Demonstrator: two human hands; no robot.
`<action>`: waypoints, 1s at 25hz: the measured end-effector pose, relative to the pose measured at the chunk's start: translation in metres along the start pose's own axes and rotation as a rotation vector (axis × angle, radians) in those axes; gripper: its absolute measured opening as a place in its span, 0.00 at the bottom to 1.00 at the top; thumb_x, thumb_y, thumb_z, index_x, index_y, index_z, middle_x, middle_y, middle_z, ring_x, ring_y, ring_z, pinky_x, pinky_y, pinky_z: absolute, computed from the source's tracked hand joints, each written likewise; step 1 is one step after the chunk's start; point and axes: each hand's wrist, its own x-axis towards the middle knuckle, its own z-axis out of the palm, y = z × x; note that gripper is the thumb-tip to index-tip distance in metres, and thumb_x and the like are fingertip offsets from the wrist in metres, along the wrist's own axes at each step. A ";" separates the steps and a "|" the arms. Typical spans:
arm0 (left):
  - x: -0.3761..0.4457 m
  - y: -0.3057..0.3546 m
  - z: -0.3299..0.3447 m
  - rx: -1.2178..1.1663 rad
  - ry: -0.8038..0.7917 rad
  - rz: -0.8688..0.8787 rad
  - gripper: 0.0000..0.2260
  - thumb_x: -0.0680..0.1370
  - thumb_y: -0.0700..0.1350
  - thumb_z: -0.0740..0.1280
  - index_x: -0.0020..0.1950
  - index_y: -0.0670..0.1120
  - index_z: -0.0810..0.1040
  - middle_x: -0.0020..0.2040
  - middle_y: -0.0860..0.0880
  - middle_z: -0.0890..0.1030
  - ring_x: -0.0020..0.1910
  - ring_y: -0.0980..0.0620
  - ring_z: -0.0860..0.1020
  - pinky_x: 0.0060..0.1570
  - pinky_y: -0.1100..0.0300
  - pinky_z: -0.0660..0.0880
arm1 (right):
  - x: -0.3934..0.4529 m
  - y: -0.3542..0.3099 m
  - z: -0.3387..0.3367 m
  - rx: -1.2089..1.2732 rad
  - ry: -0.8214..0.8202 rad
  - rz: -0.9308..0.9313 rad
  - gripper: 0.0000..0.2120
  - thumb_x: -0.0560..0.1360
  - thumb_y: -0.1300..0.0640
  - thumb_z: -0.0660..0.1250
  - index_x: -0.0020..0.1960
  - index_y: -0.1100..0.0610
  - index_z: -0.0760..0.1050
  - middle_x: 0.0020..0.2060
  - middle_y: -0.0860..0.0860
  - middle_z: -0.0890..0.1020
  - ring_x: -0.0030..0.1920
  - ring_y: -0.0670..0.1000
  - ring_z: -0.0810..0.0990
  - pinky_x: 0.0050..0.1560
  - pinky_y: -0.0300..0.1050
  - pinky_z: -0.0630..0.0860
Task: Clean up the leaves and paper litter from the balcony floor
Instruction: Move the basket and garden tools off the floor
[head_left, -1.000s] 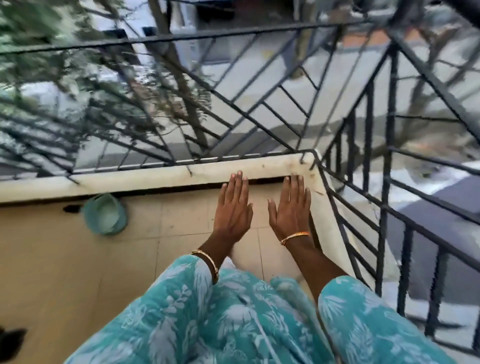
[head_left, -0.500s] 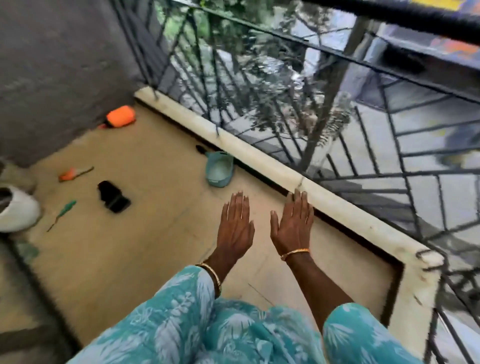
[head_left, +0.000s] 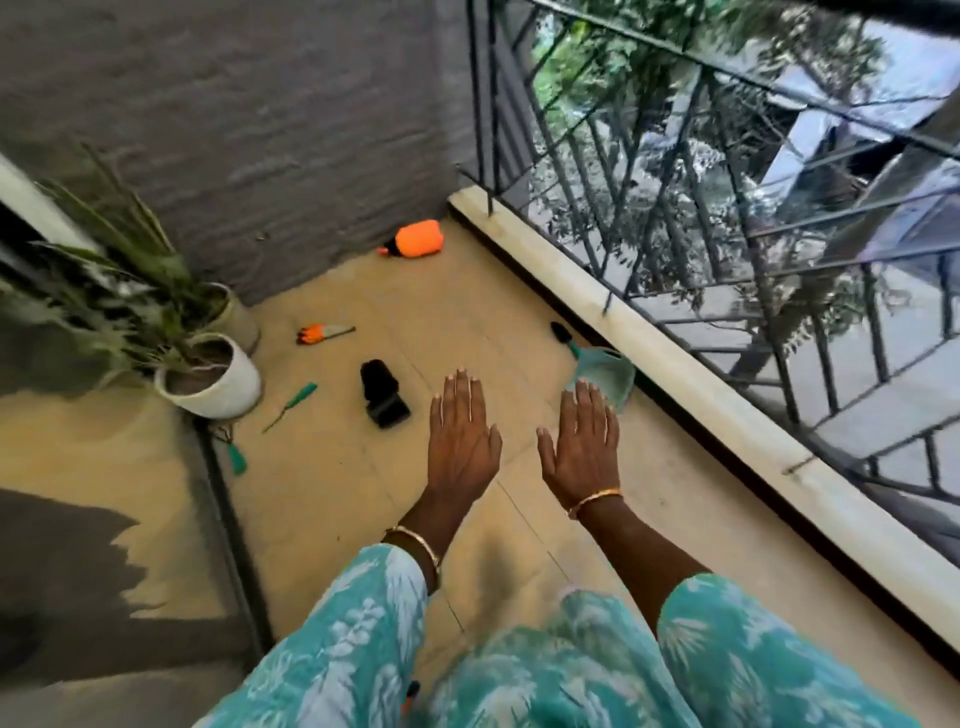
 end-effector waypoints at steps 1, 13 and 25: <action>0.018 -0.012 -0.002 0.011 0.008 -0.017 0.29 0.77 0.50 0.56 0.75 0.37 0.61 0.75 0.36 0.61 0.75 0.39 0.61 0.72 0.44 0.58 | 0.023 -0.009 0.005 -0.012 0.002 -0.030 0.30 0.75 0.46 0.50 0.69 0.65 0.66 0.70 0.62 0.66 0.71 0.61 0.62 0.68 0.61 0.61; 0.304 -0.134 -0.011 -0.023 -0.009 -0.214 0.31 0.73 0.51 0.68 0.72 0.38 0.67 0.73 0.37 0.67 0.72 0.40 0.67 0.70 0.45 0.62 | 0.357 -0.107 0.073 -0.013 -0.013 -0.188 0.30 0.75 0.46 0.51 0.68 0.65 0.67 0.69 0.63 0.67 0.70 0.62 0.65 0.67 0.61 0.62; 0.590 -0.296 0.028 -0.188 0.010 -0.394 0.31 0.76 0.49 0.65 0.75 0.37 0.62 0.75 0.36 0.62 0.74 0.39 0.61 0.71 0.43 0.59 | 0.666 -0.209 0.187 -0.044 -0.130 -0.242 0.29 0.75 0.46 0.51 0.66 0.65 0.70 0.67 0.63 0.71 0.67 0.63 0.69 0.63 0.62 0.67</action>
